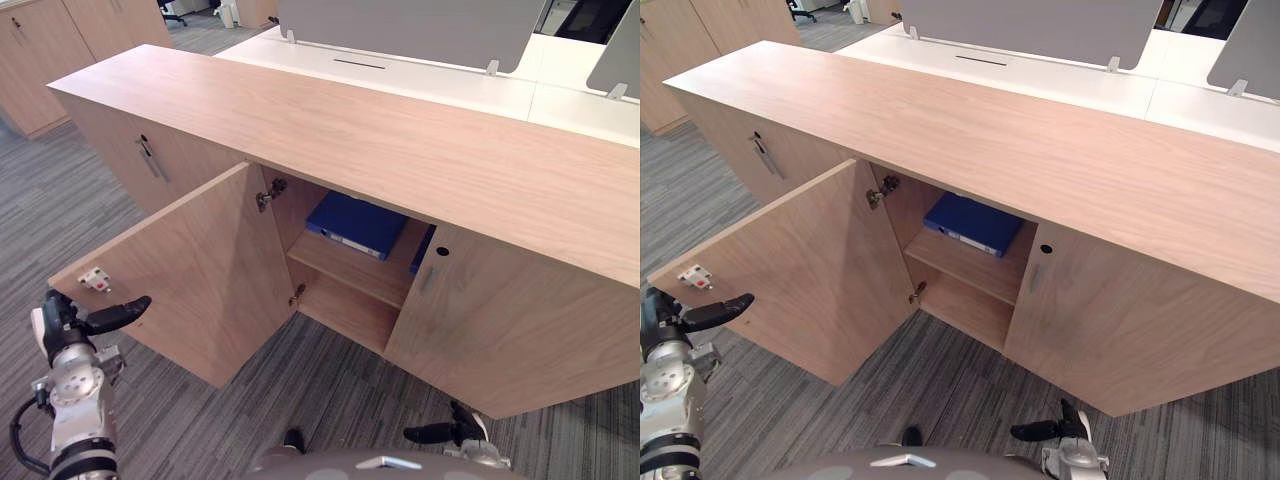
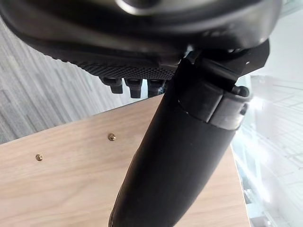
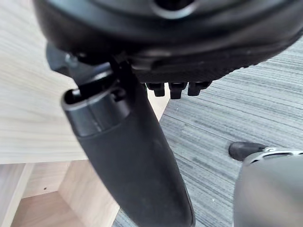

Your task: Walk over to the cabinet, pick up the folder, carry it to the office cabinet, place the folder inside the office cabinet, then close the office cabinet door

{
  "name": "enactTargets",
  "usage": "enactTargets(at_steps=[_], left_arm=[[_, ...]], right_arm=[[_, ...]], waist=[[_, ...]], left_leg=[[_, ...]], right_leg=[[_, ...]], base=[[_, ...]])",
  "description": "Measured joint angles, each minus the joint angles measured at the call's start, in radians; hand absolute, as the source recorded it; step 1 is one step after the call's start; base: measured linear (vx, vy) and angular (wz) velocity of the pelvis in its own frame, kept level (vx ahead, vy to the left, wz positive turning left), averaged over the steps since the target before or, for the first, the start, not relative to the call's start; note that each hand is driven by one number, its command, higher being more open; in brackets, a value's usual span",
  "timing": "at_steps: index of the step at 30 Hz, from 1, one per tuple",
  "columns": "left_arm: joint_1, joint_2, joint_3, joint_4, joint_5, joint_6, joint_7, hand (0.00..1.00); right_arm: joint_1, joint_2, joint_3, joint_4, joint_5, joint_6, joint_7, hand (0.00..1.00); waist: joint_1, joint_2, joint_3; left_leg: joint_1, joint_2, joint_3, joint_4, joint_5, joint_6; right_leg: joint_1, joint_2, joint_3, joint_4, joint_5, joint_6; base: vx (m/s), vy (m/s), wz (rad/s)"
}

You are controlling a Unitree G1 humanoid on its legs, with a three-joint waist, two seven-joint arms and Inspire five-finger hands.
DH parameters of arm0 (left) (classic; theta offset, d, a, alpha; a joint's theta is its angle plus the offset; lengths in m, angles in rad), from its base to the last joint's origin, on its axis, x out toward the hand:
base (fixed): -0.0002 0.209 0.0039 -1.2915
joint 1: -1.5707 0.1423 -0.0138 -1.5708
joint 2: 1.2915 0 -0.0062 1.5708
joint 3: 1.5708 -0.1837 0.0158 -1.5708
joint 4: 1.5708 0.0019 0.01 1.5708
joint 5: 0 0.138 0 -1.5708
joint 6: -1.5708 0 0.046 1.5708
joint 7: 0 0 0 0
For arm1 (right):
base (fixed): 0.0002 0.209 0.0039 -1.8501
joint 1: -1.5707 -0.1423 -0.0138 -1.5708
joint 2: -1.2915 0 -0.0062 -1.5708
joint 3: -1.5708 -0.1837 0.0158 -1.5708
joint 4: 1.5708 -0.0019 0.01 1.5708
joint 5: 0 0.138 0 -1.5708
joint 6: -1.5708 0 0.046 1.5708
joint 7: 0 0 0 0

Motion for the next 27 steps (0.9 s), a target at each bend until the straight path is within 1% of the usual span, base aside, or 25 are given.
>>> enactTargets(at_steps=[1,2,3,4,7,9,12,13,17,20,23,25,27], left_arm=[[0.000,0.000,-0.001,0.000,0.000,-0.002,0.000,1.00],[0.000,-0.001,-0.010,-0.001,0.000,-0.003,0.005,1.00],[0.000,-0.001,-0.014,-0.001,0.000,-0.003,0.010,1.00],[0.002,-0.001,-0.018,-0.001,0.000,-0.003,0.016,1.00],[0.013,-0.007,-0.022,-0.001,0.000,-0.003,0.022,1.00],[0.023,-0.016,-0.028,-0.001,0.000,-0.004,0.024,1.00],[0.092,-0.026,-0.061,-0.007,-0.014,-0.032,0.004,1.00],[0.113,-0.045,-0.067,-0.013,-0.023,-0.041,-0.005,1.00],[0.168,-0.128,-0.093,-0.035,-0.024,-0.044,-0.011,1.00],[0.237,-0.200,-0.114,-0.112,-0.022,-0.044,-0.011,1.00],[0.295,-0.235,-0.142,-0.168,-0.022,-0.046,-0.017,1.00],[0.312,-0.245,-0.152,-0.178,-0.022,-0.046,-0.022,1.00],[0.326,-0.260,-0.157,-0.185,-0.022,-0.046,-0.032,1.00]], right_arm=[[0.000,0.003,-0.001,0.000,0.000,0.000,0.000,1.00],[-0.001,0.008,-0.001,0.000,0.000,0.000,0.001,1.00],[-0.001,0.012,-0.001,0.000,0.000,0.000,0.001,1.00],[-0.004,0.018,0.000,0.000,-0.001,0.000,0.002,1.00],[-0.018,0.023,0.000,-0.001,-0.001,-0.001,0.004,1.00],[-0.024,0.022,0.000,-0.001,-0.001,-0.001,0.005,1.00],[-0.034,0.022,0.001,-0.001,0.000,-0.002,0.016,1.00],[-0.034,0.022,0.001,-0.001,0.000,-0.003,0.019,1.00],[-0.033,0.021,0.000,-0.001,0.000,-0.004,0.018,1.00],[-0.027,0.022,0.000,-0.001,0.000,-0.004,0.018,1.00],[-0.021,0.023,0.000,-0.001,0.000,-0.004,0.018,1.00],[-0.020,0.027,0.000,-0.001,0.000,-0.004,0.018,1.00],[-0.020,0.033,0.000,-0.002,0.001,-0.004,0.018,1.00]], waist=[[0.000,-0.003,-0.001],[0.001,-0.014,-0.005],[0.003,-0.013,-0.005],[0.006,-0.021,-0.009],[0.008,-0.029,-0.012],[0.009,-0.025,-0.010],[0.010,-0.020,-0.007],[0.011,-0.021,-0.007],[0.011,-0.022,-0.006],[0.012,-0.026,-0.004],[0.012,-0.026,-0.004],[0.012,-0.026,-0.003],[0.012,-0.026,-0.003]], left_leg=[[-0.002,-0.001,-0.001,0.000,0.000,0.000],[-0.003,-0.003,-0.002,0.000,0.000,-0.001],[-0.004,-0.004,-0.002,0.000,-0.001,0.000],[-0.004,-0.007,-0.001,0.001,-0.001,0.006],[-0.003,-0.015,-0.001,0.006,-0.003,0.009],[-0.002,-0.020,-0.001,0.006,-0.004,0.010],[0.006,-0.023,0.005,0.006,-0.008,0.015],[0.008,-0.023,0.008,0.005,-0.009,0.015],[0.015,-0.024,0.016,0.000,-0.011,0.014],[0.015,-0.028,0.016,0.000,-0.011,0.014],[0.015,-0.035,0.014,0.001,-0.010,0.015],[0.015,-0.037,0.013,0.001,-0.010,0.016],[0.015,-0.039,0.013,0.001,-0.010,0.019]], right_leg=[[0.000,0.000,0.001,-0.002,0.002,0.001],[0.000,-0.001,0.003,-0.007,0.008,-0.002],[0.002,-0.001,0.003,-0.011,0.009,-0.002],[0.004,-0.003,0.003,-0.016,0.014,0.004],[0.011,-0.009,0.004,-0.024,0.018,0.007],[0.013,-0.012,0.006,-0.026,0.018,0.007],[0.017,-0.015,0.013,-0.026,0.018,0.006],[0.017,-0.015,0.016,-0.026,0.018,0.006],[0.017,-0.018,0.021,-0.024,0.018,0.006],[0.017,-0.023,0.022,-0.024,0.016,0.004],[0.018,-0.030,0.022,-0.024,0.017,0.007],[0.018,-0.033,0.022,-0.024,0.018,0.008],[0.019,-0.035,0.022,-0.025,0.023,0.016]], base=[[0.02,0.014,0.06],[0.00,0.000,0.00],[0.05,0.018,0.01],[0.08,0.020,0.01],[0.07,0.017,0.02],[0.05,0.021,0.01],[0.01,0.015,-0.06],[-0.03,0.010,-0.08],[-0.06,0.015,-0.06],[-0.06,0.021,0.00],[-0.03,0.015,0.01],[0.00,0.000,0.00],[0.00,0.000,0.00]])
